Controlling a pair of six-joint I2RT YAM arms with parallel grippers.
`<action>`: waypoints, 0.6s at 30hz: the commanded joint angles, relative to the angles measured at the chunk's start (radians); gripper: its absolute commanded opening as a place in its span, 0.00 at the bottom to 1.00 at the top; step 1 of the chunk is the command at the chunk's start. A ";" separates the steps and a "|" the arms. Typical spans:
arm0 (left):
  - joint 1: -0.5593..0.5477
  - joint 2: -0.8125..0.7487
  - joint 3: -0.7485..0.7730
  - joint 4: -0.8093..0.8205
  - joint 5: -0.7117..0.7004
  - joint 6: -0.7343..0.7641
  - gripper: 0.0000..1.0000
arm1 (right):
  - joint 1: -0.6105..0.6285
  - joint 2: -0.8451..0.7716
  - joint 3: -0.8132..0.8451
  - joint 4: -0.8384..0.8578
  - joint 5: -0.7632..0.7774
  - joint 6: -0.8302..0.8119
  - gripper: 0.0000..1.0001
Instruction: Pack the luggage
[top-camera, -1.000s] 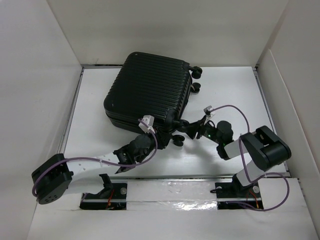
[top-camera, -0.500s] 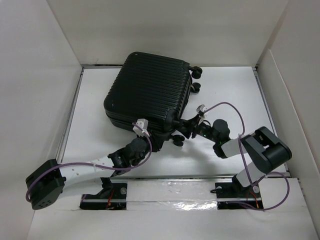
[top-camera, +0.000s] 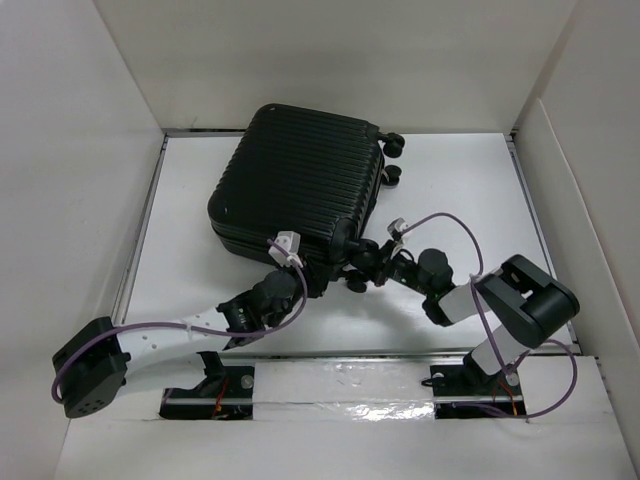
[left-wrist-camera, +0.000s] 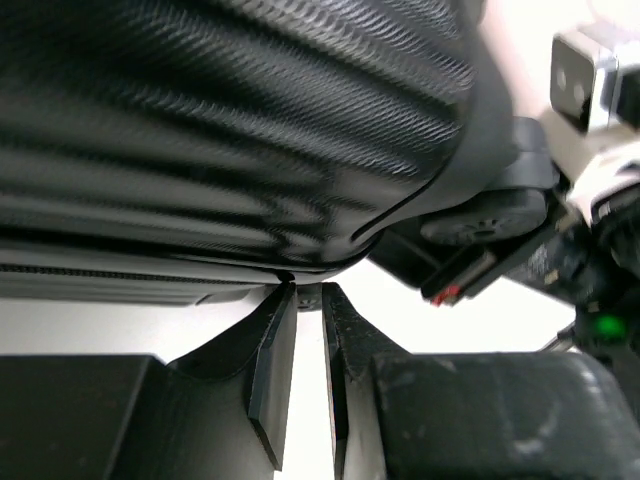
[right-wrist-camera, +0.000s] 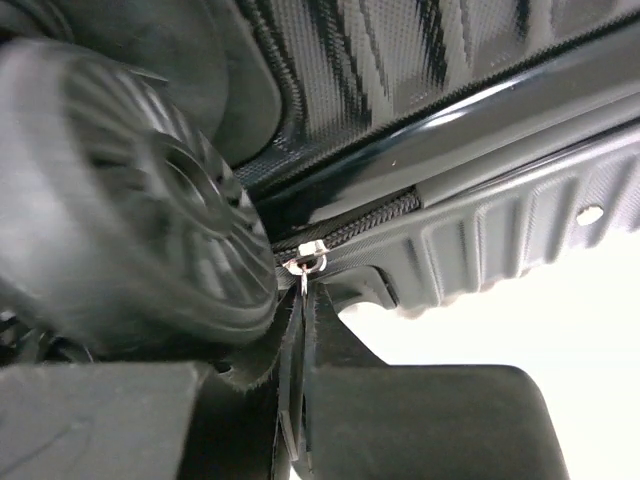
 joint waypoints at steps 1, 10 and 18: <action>0.001 0.037 0.090 0.059 -0.046 0.062 0.14 | 0.069 -0.084 -0.067 0.172 0.137 0.011 0.00; 0.033 0.216 0.196 0.158 -0.031 0.091 0.14 | 0.426 -0.350 -0.144 -0.194 0.684 0.017 0.00; 0.052 0.345 0.346 0.180 0.043 0.094 0.13 | 0.770 -0.267 0.135 -0.581 1.117 -0.008 0.00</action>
